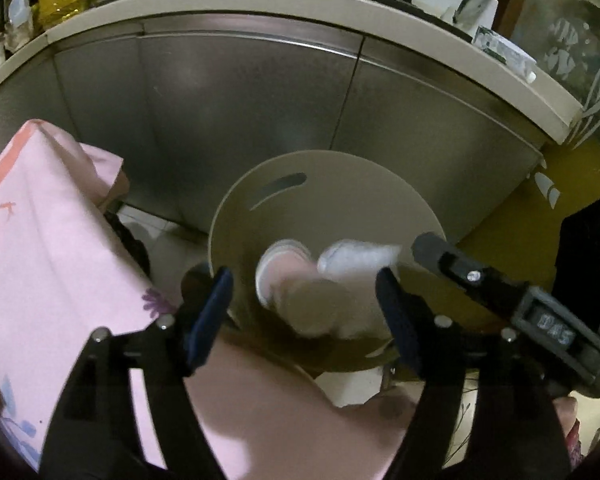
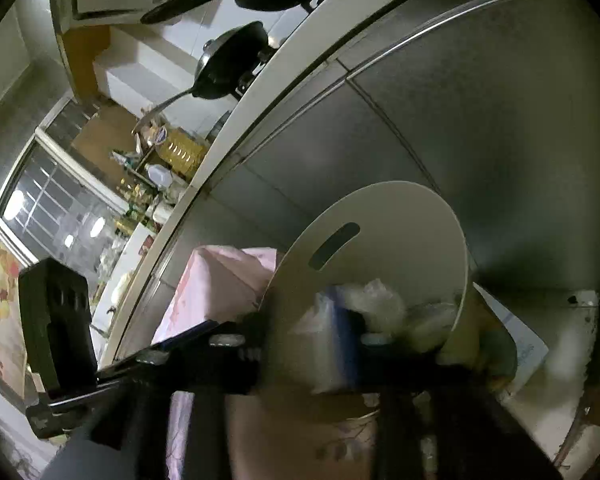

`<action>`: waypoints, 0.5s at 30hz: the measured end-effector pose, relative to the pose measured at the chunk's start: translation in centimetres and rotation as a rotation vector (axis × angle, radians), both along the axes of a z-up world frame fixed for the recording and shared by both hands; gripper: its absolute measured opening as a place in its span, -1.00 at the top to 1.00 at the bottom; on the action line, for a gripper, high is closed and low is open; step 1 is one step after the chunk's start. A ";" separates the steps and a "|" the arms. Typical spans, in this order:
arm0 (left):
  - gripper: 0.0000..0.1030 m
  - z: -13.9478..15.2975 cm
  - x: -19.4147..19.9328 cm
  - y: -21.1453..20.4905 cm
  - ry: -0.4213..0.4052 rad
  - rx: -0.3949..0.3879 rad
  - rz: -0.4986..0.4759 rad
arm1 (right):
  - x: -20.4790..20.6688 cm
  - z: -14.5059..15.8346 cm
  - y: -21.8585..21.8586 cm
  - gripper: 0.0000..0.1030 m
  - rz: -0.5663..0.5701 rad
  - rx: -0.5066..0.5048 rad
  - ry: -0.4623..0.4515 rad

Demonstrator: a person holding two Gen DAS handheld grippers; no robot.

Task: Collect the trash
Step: 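Carry the cup and tissue over the bin and open both grippers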

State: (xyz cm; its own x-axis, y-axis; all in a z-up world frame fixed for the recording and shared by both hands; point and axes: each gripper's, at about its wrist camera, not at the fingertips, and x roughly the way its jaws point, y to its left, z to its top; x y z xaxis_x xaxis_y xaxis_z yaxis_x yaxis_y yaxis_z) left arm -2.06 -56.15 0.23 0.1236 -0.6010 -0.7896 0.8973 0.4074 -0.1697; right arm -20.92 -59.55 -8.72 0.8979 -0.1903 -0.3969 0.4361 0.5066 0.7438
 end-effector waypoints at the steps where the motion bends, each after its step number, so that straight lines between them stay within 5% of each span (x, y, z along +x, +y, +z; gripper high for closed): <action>1: -0.37 0.1 0.1 0.3 -0.003 -0.002 0.008 | -0.3 0.2 0.2 -0.17 -0.019 -0.015 -0.010; 15: -0.37 2.2 0.7 15.1 -0.157 -0.057 0.255 | 1.5 3.3 4.2 -0.17 0.065 -0.064 -0.030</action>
